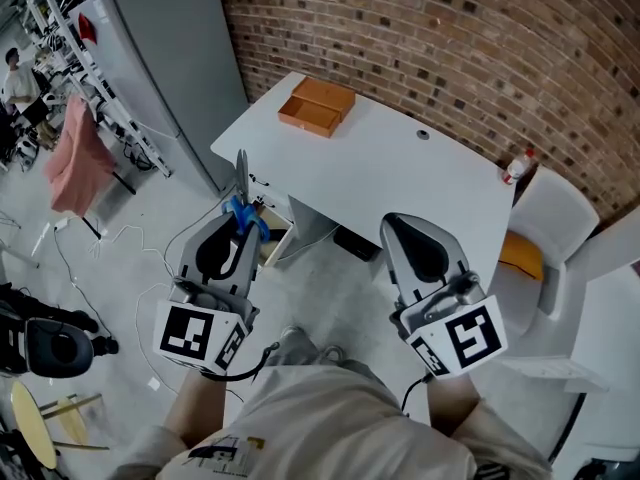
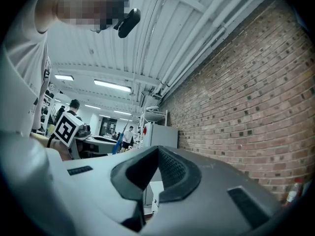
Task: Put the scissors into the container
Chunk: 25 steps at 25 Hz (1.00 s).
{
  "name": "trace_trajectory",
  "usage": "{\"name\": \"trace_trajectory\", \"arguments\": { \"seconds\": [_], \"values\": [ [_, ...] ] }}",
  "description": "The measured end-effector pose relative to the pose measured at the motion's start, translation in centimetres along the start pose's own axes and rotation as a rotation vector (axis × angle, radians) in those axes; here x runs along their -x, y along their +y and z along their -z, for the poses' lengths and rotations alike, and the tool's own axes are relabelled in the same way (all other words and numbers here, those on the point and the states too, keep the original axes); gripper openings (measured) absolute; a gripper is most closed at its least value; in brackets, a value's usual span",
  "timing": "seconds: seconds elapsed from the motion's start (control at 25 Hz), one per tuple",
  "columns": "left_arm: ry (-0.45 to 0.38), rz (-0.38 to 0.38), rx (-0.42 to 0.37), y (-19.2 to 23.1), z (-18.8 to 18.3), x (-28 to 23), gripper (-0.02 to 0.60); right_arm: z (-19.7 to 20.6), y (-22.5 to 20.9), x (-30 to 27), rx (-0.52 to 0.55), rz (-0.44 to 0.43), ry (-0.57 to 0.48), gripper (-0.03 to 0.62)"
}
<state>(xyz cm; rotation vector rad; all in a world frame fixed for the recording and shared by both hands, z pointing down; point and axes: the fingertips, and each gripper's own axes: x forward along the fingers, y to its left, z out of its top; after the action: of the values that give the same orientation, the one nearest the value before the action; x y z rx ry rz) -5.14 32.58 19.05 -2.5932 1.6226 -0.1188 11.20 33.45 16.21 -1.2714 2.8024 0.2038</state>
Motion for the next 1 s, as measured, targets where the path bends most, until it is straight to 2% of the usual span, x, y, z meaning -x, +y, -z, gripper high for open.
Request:
{"name": "trace_trajectory", "arguments": {
  "seconds": [0.2, 0.52, 1.0],
  "values": [
    [0.019, 0.001, -0.01, -0.5, 0.7, -1.1, 0.084, 1.2, -0.6, -0.2, -0.012, -0.01, 0.005, 0.006],
    [0.009, -0.006, 0.006, 1.6, 2.4, -3.2, 0.084, 3.5, -1.5, -3.2, -0.02, -0.026, 0.007, 0.006],
    [0.021, -0.016, -0.001, 10.1, 4.7, -10.1, 0.084, 7.0, -5.0, -13.7, -0.03, -0.025, 0.045, 0.006]
  ]
}}
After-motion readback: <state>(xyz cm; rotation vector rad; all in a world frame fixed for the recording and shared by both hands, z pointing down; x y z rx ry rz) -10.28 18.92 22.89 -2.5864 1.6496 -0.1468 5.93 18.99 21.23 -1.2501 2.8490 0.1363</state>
